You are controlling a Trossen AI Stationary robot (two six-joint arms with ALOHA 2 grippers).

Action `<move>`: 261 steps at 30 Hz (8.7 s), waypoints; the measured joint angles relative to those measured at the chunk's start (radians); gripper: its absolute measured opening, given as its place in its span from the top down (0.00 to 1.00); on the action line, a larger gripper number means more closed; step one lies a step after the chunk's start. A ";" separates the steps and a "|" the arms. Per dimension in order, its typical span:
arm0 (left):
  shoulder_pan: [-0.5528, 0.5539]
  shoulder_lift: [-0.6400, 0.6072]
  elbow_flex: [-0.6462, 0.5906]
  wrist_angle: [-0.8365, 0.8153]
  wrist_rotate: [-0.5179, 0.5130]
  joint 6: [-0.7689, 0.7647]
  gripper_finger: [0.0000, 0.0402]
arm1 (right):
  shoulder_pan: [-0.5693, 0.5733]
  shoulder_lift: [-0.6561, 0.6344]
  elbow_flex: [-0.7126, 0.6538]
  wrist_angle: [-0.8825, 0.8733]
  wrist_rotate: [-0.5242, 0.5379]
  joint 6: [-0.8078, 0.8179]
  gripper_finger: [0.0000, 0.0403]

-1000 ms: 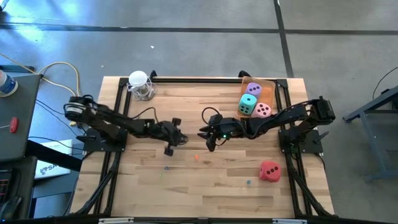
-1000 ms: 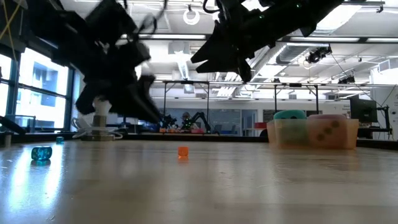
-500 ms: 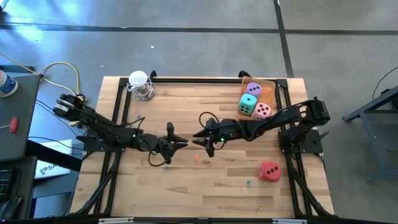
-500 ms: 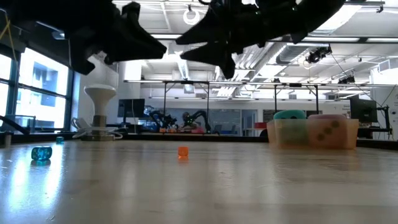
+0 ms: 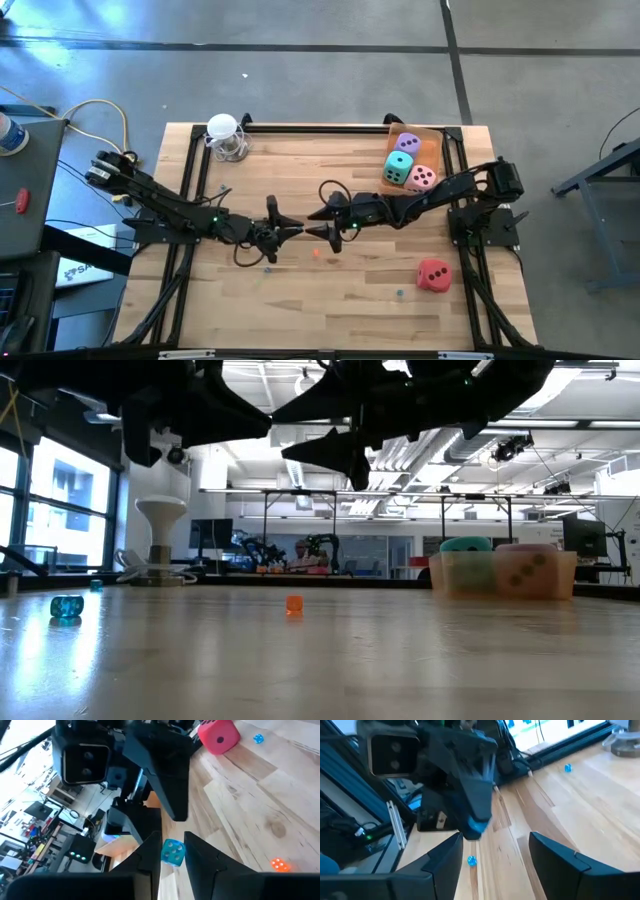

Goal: Pick & Place Dice
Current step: Put the light blue small die into the orange bin, then put the red large die into the orange bin

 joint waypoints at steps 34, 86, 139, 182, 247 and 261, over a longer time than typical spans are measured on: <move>0.096 0.135 0.001 0.265 0.107 0.048 0.83 | -0.008 -0.002 0.001 0.034 0.022 0.004 0.46; 0.097 0.135 0.000 0.255 0.102 0.105 0.81 | -0.021 -0.002 0.001 0.016 0.019 -0.102 0.87; 0.111 0.135 0.000 0.186 0.043 -0.320 0.55 | -0.172 -0.318 -0.001 -1.819 0.978 0.831 0.91; 0.116 0.135 0.001 0.113 0.042 -0.383 0.55 | -0.642 -0.320 -0.132 -1.418 0.823 0.305 0.47; 0.171 0.135 0.001 0.005 0.039 -0.473 0.55 | 0.171 -0.761 -0.060 -1.012 0.437 -0.348 0.03; 0.175 0.135 0.001 0.006 0.039 -0.443 0.55 | 0.426 -0.512 0.265 -1.866 0.269 0.296 0.03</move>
